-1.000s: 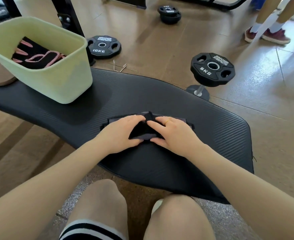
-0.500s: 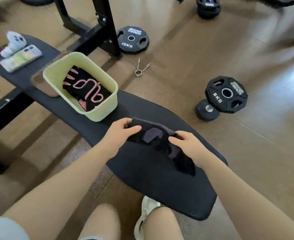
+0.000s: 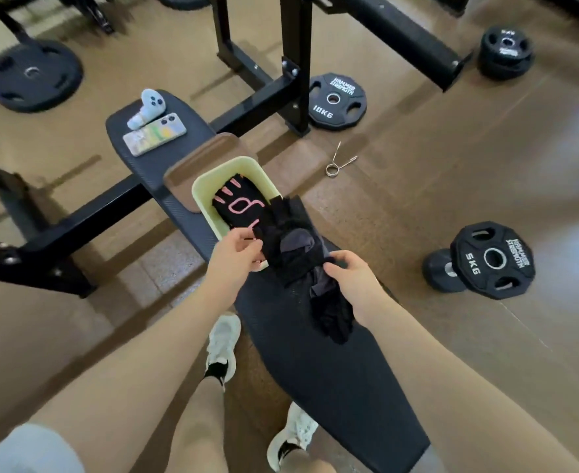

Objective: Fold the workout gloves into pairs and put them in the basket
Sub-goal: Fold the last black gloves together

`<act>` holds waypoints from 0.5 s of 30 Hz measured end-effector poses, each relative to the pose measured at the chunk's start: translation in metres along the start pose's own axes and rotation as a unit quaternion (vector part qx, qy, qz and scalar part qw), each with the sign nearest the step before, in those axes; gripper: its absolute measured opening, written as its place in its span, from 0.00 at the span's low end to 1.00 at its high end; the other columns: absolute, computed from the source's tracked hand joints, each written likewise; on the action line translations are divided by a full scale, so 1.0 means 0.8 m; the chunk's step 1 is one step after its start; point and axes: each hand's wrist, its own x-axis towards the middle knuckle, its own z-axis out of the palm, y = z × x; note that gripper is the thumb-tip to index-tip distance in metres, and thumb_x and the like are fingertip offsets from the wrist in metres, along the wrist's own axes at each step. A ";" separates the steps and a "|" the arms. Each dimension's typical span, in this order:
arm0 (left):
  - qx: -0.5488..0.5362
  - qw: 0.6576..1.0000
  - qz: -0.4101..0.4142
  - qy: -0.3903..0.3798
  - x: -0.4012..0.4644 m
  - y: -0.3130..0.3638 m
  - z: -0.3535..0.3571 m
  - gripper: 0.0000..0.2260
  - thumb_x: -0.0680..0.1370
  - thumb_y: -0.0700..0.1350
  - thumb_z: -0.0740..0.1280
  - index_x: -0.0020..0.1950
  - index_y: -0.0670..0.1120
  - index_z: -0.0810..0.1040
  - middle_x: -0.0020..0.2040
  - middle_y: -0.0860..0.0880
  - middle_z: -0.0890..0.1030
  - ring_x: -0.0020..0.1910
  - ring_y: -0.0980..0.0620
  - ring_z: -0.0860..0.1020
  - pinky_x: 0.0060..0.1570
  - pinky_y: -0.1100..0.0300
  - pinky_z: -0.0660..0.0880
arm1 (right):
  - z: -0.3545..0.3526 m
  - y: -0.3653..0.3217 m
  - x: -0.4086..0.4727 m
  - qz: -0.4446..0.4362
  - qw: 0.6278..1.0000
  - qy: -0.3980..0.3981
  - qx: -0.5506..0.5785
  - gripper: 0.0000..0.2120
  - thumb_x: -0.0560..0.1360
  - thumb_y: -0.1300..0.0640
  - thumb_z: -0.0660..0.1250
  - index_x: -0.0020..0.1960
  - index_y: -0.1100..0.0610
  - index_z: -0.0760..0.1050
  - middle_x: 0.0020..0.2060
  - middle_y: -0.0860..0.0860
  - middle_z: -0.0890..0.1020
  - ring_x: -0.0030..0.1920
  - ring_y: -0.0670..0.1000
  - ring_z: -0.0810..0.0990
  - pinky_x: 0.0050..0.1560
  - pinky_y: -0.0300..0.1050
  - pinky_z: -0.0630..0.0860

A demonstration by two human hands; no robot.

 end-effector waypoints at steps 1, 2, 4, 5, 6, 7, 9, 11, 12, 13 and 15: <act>0.004 1.000 -0.001 0.020 0.018 0.005 -0.011 0.07 0.78 0.38 0.61 0.55 0.45 0.72 0.43 0.50 0.77 0.39 0.54 0.77 0.37 0.67 0.75 | 0.015 -0.006 0.015 0.011 1.000 -0.005 0.006 0.07 0.78 0.59 0.61 0.55 0.55 0.74 0.53 0.54 0.80 0.52 0.54 0.79 0.52 0.48 0.76; 0.012 0.999 -0.002 0.032 0.038 0.007 -0.020 0.08 0.78 0.38 0.61 0.56 0.43 0.72 0.43 0.49 0.77 0.38 0.55 0.77 0.34 0.69 0.74 | 0.030 -0.013 0.029 0.018 1.000 -0.010 0.011 0.07 0.78 0.59 0.62 0.55 0.55 0.74 0.53 0.55 0.80 0.52 0.54 0.79 0.53 0.50 0.77; 0.029 0.998 0.002 0.047 0.083 0.011 -0.037 0.09 0.78 0.37 0.61 0.57 0.41 0.72 0.43 0.48 0.77 0.36 0.56 0.75 0.30 0.71 0.73 | 0.059 -0.025 0.060 0.022 1.000 -0.011 0.014 0.07 0.76 0.60 0.63 0.54 0.53 0.74 0.53 0.56 0.79 0.53 0.56 0.79 0.57 0.55 0.77; 0.036 0.998 0.004 0.053 0.105 0.013 -0.044 0.09 0.78 0.37 0.61 0.57 0.41 0.72 0.42 0.48 0.77 0.35 0.56 0.75 0.30 0.71 0.73 | 0.073 -0.031 0.076 0.019 1.000 -0.010 0.012 0.08 0.76 0.60 0.64 0.53 0.53 0.74 0.54 0.56 0.79 0.53 0.57 0.79 0.57 0.56 0.76; 0.044 0.997 0.007 0.058 0.126 0.014 -0.052 0.08 0.78 0.38 0.60 0.57 0.41 0.72 0.41 0.48 0.77 0.35 0.56 0.74 0.31 0.71 0.73 | 0.087 -0.037 0.092 0.015 1.000 -0.009 0.011 0.09 0.75 0.61 0.63 0.54 0.53 0.73 0.54 0.57 0.78 0.53 0.57 0.79 0.57 0.56 0.76; 0.052 0.997 0.009 0.063 0.146 0.015 -0.059 0.08 0.78 0.38 0.60 0.57 0.42 0.72 0.41 0.48 0.76 0.35 0.56 0.74 0.33 0.69 0.73 | 0.102 -0.041 0.109 0.013 1.000 -0.007 0.011 0.11 0.76 0.63 0.63 0.56 0.53 0.73 0.55 0.57 0.78 0.54 0.56 0.78 0.57 0.55 0.76; 0.056 0.996 0.001 0.068 0.181 0.012 -0.073 0.07 0.78 0.38 0.60 0.55 0.42 0.73 0.41 0.48 0.76 0.36 0.55 0.74 0.38 0.64 0.74 | 0.127 -0.050 0.139 0.004 1.000 0.013 0.005 0.14 0.76 0.64 0.61 0.60 0.55 0.72 0.56 0.56 0.77 0.54 0.55 0.77 0.56 0.51 0.76; 0.063 0.996 -0.012 0.064 0.211 0.006 -0.082 0.06 0.78 0.37 0.59 0.54 0.42 0.73 0.40 0.48 0.76 0.36 0.54 0.74 0.40 0.62 0.75 | 0.146 -0.054 0.168 -0.019 0.998 0.046 -0.034 0.14 0.77 0.64 0.60 0.61 0.54 0.71 0.56 0.55 0.78 0.53 0.54 0.77 0.50 0.46 0.76; 0.073 0.995 -0.024 0.060 0.226 0.000 -0.085 0.06 0.78 0.37 0.59 0.53 0.42 0.73 0.41 0.48 0.76 0.37 0.53 0.75 0.43 0.59 0.76 | 0.154 -0.055 0.181 -0.030 0.996 0.058 -0.067 0.14 0.78 0.63 0.59 0.62 0.54 0.70 0.57 0.54 0.78 0.54 0.54 0.77 0.47 0.43 0.74; 0.109 0.992 -0.033 0.054 0.239 -0.004 -0.087 0.06 0.77 0.37 0.59 0.53 0.43 0.73 0.42 0.47 0.77 0.41 0.51 0.77 0.47 0.56 0.76 | 0.160 -0.054 0.193 -0.040 0.991 0.067 -0.109 0.15 0.78 0.62 0.58 0.64 0.54 0.69 0.59 0.54 0.77 0.55 0.55 0.77 0.47 0.41 0.71; 0.211 0.976 -0.037 0.032 0.255 -0.013 -0.088 0.11 0.76 0.38 0.60 0.58 0.44 0.71 0.48 0.49 0.76 0.49 0.49 0.77 0.51 0.57 0.73 | 0.171 -0.049 0.209 -0.062 0.970 0.081 -0.222 0.18 0.79 0.60 0.57 0.68 0.56 0.65 0.63 0.56 0.74 0.59 0.57 0.75 0.50 0.42 0.69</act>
